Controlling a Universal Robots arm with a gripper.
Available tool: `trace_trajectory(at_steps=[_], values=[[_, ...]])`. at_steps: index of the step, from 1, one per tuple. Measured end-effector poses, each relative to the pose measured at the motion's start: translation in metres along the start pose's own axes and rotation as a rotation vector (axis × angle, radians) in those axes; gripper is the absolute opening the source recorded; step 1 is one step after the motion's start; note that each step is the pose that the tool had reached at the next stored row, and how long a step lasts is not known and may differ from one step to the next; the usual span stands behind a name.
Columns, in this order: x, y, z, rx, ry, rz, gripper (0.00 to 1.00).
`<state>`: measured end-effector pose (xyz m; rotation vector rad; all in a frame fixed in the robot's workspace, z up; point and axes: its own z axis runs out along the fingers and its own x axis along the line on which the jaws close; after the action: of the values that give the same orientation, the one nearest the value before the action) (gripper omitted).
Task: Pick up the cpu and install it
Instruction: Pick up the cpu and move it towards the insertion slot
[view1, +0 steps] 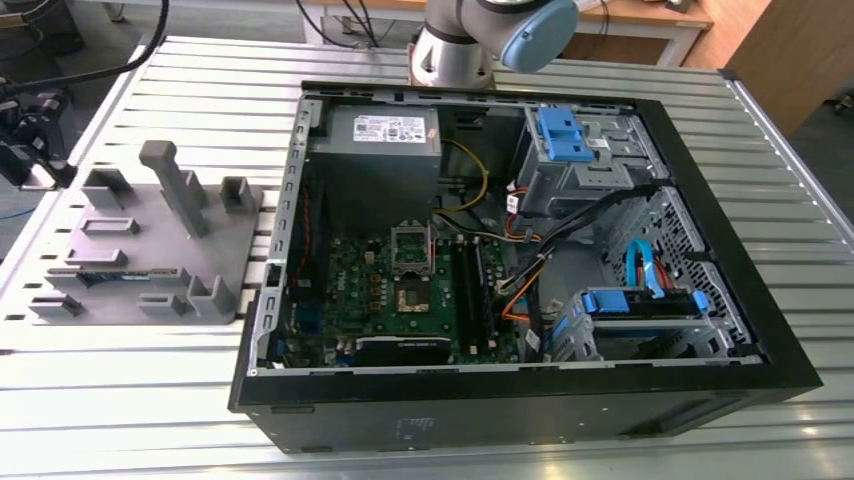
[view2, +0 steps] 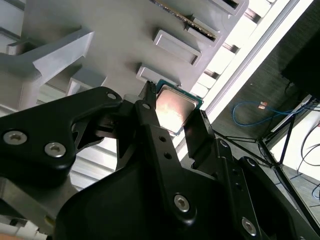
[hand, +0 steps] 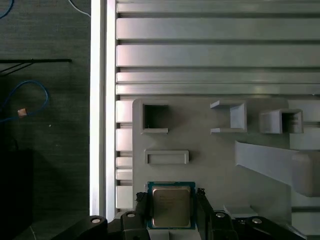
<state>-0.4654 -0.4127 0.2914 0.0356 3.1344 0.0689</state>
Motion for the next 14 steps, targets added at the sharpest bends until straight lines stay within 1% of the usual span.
trace_trajectory(at_steps=[10, 14], values=[[-0.0002, 0.0012, -0.0271, -0.0005, 0.0, 0.0, 0.47], [-0.0002, 0.0018, -0.0398, -0.001, 0.0001, 0.0, 0.47]])
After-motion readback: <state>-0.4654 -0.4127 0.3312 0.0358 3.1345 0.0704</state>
